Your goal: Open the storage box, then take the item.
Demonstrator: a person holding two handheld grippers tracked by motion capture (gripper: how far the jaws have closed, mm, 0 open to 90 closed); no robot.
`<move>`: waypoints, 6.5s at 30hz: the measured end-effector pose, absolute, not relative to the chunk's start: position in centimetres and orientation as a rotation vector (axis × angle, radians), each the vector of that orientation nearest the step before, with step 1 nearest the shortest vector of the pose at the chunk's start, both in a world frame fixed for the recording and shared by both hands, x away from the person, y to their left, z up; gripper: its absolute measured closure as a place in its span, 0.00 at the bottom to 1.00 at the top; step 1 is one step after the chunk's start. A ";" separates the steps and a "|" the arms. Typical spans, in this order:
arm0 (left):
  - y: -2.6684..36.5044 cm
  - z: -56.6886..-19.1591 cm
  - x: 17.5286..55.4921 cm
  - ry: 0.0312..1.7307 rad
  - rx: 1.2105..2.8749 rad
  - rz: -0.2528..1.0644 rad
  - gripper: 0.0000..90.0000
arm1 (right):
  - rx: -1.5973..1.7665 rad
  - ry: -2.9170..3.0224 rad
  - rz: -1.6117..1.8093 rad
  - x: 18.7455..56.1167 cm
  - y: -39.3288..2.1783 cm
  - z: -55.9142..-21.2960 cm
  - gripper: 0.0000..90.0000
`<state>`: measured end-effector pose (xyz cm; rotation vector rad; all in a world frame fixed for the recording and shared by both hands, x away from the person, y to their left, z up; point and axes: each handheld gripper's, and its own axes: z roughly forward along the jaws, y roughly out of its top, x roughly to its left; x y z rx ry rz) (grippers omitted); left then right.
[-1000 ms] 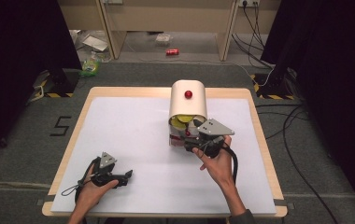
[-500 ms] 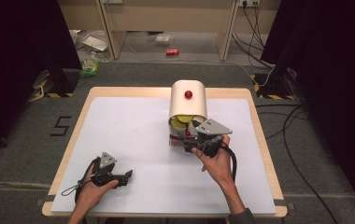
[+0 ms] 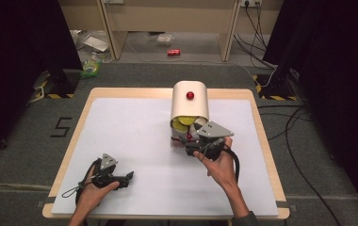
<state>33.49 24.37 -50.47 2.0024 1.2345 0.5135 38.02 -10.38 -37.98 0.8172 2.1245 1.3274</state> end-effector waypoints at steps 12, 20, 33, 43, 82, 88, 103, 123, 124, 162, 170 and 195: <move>24.4 -50.5 33.5 1.235 2.002 0.515 0.11 | 0.802 2.145 1.328 36.9 -10.5 -38.0 0.36; 24.4 -50.5 33.5 1.234 2.004 0.515 0.11 | 0.806 2.156 1.341 36.2 -10.6 -38.0 0.36; 24.4 -50.5 33.5 1.234 2.004 0.516 0.11 | 0.793 2.172 1.361 34.8 -11.0 -38.3 0.38; 24.4 -50.4 33.5 1.226 2.010 0.534 0.11 | 0.784 2.174 1.360 33.9 -11.0 -38.5 0.38; 24.3 -50.5 33.5 1.234 2.004 0.518 0.11 | 0.774 2.199 1.332 31.4 -11.1 -39.2 0.38; 24.3 -50.5 33.5 1.234 2.004 0.518 0.11 | 0.778 2.205 1.335 31.1 -11.1 -39.3 0.38; 24.3 -50.5 33.5 1.235 2.005 0.516 0.11 | 0.847 2.111 1.418 31.4 -11.5 -38.7 0.31; 24.3 -50.5 33.5 1.235 2.006 0.516 0.11 | 0.915 2.069 1.375 33.4 -10.0 -37.6 0.22; 24.3 -50.5 33.5 1.235 2.006 0.516 0.11 | 0.922 2.065 1.372 33.7 -9.9 -37.6 0.22; 24.3 -50.5 33.5 1.235 2.006 0.515 0.11 | 0.986 2.107 1.261 36.3 -8.1 -38.3 0.20; 24.3 -50.5 33.5 1.235 2.005 0.515 0.11 | 0.995 2.121 1.247 36.6 -7.8 -38.6 0.19; 24.3 -50.5 33.5 1.235 2.004 0.514 0.11 | 0.919 2.105 1.184 36.0 -7.4 -38.4 0.37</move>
